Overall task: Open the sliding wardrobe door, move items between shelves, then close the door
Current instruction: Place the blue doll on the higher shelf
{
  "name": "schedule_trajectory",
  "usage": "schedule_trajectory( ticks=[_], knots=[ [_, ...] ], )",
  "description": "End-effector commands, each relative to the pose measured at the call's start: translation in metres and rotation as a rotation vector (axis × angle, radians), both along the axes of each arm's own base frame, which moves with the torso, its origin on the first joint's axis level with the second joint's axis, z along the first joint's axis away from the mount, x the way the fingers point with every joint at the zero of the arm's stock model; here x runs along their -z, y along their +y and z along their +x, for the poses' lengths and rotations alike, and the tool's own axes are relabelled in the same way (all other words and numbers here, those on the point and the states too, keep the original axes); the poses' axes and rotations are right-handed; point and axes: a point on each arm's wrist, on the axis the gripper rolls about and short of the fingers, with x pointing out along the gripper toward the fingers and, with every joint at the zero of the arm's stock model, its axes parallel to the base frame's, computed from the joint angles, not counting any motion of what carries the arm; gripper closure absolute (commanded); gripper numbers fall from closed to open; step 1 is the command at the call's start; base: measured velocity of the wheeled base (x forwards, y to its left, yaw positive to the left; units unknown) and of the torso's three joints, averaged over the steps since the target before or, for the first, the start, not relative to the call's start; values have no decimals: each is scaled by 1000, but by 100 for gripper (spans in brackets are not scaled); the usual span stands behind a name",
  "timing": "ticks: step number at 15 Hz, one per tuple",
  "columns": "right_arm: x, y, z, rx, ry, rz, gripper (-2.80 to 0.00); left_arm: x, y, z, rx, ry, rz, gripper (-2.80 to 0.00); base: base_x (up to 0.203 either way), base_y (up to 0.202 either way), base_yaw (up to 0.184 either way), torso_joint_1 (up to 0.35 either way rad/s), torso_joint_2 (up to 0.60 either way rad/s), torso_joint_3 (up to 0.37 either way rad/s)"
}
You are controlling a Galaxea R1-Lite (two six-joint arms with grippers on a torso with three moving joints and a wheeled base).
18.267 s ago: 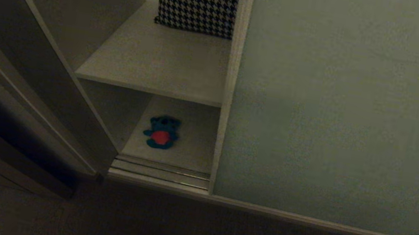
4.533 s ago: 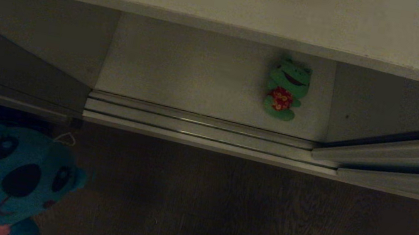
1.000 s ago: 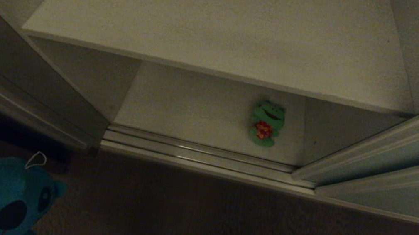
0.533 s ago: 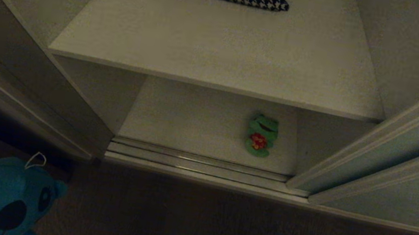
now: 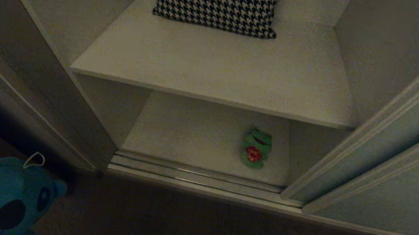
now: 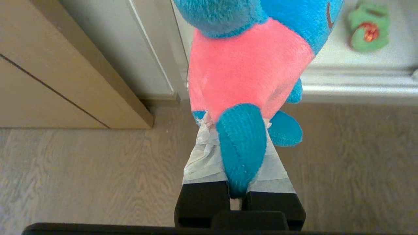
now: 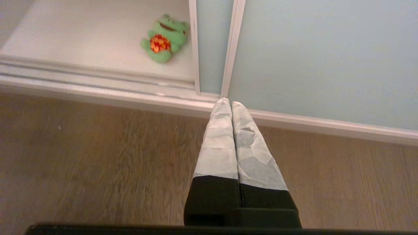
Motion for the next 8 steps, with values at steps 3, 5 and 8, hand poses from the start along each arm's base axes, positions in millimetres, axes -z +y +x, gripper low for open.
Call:
schedule_trajectory(
  ticks=[3,5,8],
  knots=[
    [0,0,0,0,1,-1,0,-1,0,0,0,2,-11,0,0,0,0,2,3,109],
    [0,0,0,0,1,0,0,0,0,0,-5,3,-11,0,0,0,0,0,0,0],
    [0,0,0,0,1,0,0,0,0,0,-23,3,-11,0,0,0,0,7,1,56]
  ],
)
